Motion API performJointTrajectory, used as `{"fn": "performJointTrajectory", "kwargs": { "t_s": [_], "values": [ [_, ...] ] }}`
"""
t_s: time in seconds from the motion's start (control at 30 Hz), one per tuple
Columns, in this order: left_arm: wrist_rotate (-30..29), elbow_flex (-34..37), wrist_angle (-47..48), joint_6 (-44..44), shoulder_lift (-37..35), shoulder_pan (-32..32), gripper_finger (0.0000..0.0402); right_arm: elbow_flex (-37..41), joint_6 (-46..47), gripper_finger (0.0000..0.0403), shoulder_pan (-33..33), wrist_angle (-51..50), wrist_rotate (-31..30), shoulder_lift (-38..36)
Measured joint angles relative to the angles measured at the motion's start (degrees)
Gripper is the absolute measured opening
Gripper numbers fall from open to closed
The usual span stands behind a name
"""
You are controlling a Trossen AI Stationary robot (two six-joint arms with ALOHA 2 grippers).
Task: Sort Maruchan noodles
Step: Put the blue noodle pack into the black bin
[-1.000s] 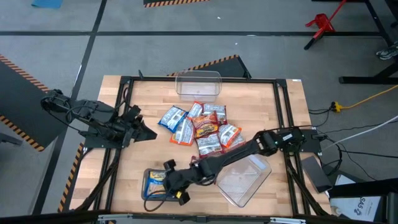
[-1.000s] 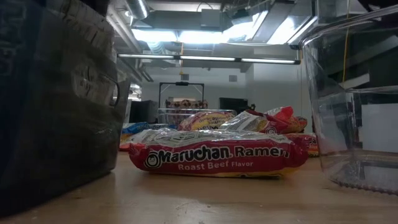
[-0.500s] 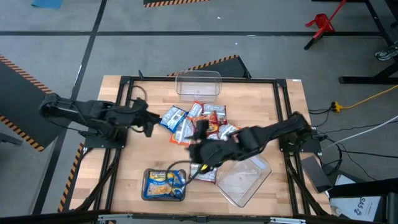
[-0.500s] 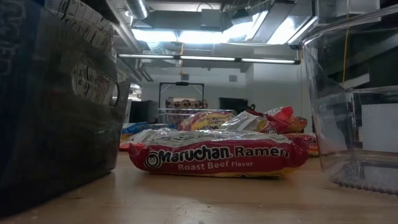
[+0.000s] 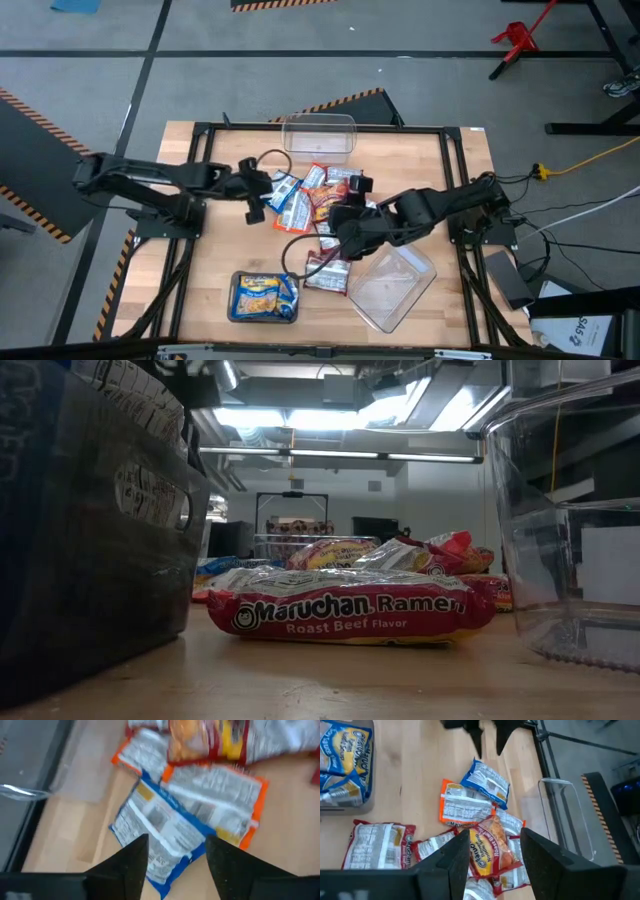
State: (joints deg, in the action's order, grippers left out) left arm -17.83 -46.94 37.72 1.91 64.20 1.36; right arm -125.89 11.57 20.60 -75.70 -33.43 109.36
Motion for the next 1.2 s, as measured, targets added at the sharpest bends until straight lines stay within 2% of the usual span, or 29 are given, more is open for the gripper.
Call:
{"fn": "performJointTrajectory", "kwargs": {
  "t_s": [0.17,0.3,0.5,0.73,0.87,1.07,1.2],
  "values": [
    [-0.04,2.54,-1.38,-0.96,4.29,0.99,0.0232,0.00,1.33,0.0163,0.00,-0.28,-0.39,0.00],
    [-0.84,6.59,-4.73,-0.98,5.96,0.85,0.0248,0.00,1.50,0.0163,-0.13,-1.01,-0.75,0.00],
    [-1.11,12.72,-11.67,-0.84,5.91,0.19,0.0251,0.00,1.63,0.0163,-0.13,-1.61,-2.74,0.02],
    [-2.68,18.08,-24.83,-5.95,7.11,-1.15,0.0251,0.00,3.52,0.0163,-0.50,-2.82,-3.45,0.09],
    [-2.83,19.90,-27.15,-5.23,9.13,-1.95,0.0251,0.00,3.59,0.0163,-0.50,-3.04,-3.06,0.09],
    [-12.17,20.29,-30.27,-7.68,13.31,-3.19,0.0251,0.00,3.63,0.0163,-0.48,-3.98,-3.04,0.11],
    [-13.15,20.26,-34.54,-9.40,17.33,-3.16,0.0251,0.00,4.87,0.0163,-0.48,-4.13,-3.04,0.11]
  ]
}}
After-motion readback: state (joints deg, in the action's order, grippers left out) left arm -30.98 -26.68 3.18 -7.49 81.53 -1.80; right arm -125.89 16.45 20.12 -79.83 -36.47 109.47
